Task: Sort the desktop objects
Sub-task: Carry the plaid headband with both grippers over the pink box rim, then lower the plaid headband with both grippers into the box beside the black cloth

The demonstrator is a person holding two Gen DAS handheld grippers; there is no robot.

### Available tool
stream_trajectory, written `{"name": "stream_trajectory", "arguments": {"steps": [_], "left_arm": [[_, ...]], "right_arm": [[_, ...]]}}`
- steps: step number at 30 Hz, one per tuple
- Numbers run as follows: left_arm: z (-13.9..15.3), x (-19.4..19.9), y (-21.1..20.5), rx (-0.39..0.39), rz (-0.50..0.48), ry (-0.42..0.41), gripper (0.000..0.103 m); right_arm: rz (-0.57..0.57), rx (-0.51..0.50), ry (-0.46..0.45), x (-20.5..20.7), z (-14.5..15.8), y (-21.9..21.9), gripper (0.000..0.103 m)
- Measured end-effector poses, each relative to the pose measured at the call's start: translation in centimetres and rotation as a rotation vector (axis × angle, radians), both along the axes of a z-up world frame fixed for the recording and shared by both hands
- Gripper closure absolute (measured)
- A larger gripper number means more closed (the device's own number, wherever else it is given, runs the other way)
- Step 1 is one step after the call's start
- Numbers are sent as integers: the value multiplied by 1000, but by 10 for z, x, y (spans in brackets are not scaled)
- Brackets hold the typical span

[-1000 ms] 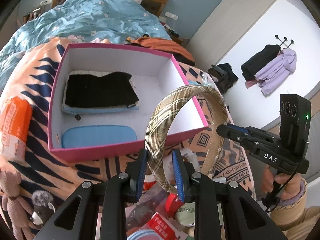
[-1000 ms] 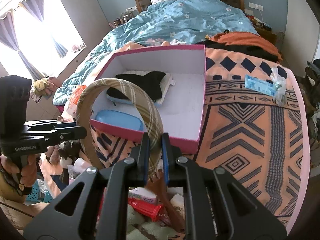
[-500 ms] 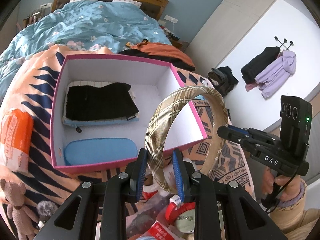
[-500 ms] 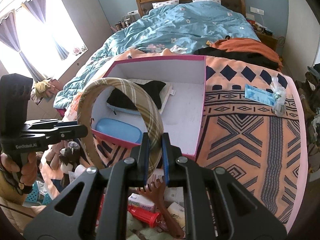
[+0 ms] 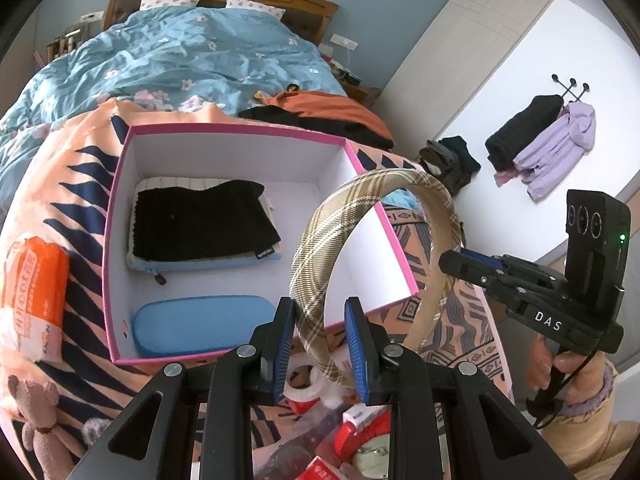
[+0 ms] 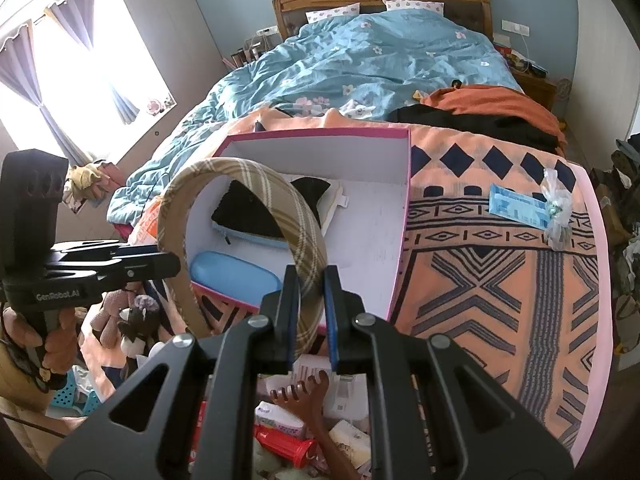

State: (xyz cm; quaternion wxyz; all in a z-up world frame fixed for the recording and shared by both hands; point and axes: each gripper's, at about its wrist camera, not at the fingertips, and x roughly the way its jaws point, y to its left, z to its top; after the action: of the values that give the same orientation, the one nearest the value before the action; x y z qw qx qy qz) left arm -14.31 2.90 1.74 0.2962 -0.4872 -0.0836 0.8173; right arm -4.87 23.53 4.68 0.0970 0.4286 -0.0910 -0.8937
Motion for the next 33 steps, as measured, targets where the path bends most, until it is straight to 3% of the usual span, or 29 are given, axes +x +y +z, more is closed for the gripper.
{"name": "stream_trajectory", "arguments": {"steps": [33], "left_arm": [[-3, -47, 8, -9, 39, -17, 78]], "right_arm": [[-8, 5, 8, -42, 5, 11, 89]]}}
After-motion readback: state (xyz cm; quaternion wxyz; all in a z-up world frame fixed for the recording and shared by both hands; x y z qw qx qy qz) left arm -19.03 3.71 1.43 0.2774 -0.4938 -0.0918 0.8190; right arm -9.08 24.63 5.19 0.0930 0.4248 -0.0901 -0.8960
